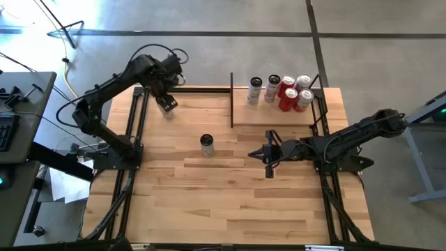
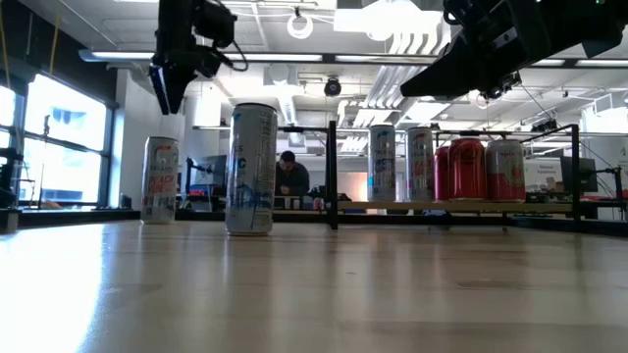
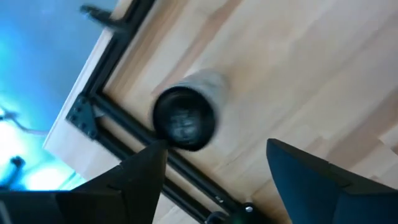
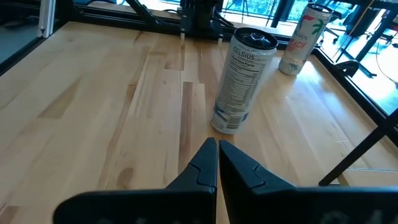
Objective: Place canned beverage on shelf
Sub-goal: Put the peach vibe soda can on the shelf aligned with the other peach vibe soda can
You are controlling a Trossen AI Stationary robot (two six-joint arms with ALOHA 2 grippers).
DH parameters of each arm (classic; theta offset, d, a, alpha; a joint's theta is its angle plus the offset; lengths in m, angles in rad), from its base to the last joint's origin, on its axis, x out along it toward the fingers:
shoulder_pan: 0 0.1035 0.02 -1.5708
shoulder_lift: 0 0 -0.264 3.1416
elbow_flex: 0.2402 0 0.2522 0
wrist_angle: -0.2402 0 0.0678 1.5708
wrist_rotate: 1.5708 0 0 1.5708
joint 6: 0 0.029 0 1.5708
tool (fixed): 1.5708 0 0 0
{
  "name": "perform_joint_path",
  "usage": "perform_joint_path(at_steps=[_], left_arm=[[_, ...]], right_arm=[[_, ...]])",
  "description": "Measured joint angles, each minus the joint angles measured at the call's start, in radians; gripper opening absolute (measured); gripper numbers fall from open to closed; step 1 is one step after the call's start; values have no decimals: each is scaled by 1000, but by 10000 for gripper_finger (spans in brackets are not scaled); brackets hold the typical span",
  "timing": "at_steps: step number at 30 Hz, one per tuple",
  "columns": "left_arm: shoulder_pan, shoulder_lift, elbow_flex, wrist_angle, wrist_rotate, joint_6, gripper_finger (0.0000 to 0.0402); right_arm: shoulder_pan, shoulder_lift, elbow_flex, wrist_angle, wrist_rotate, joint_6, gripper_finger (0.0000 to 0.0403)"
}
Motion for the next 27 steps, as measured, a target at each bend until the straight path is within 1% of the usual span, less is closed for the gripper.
perform_joint_path(at_steps=[5, 9, 12, 14, 19, 27], left_arm=[[92, 33, -7, 2, 8, 26, 275], [134, 79, -11, 7, 21, 62, 275], [158, 116, -11, 16, 56, 63, 275], [169, 139, -10, 25, 75, 64, 274], [168, 165, -6, 28, 72, 71, 274], [168, 164, -9, 32, 69, 70, 274]], right_arm=[[0, 0, 0, 0, 0, 3, 0], [0, 0, 0, 0, 0, 11, 0], [0, 0, 0, 0, 0, 11, 0], [0, 0, 0, 0, -1, 11, 0], [0, 0, 0, 0, -1, 26, 0], [1, 0, 0, -3, -1, 28, 0]])
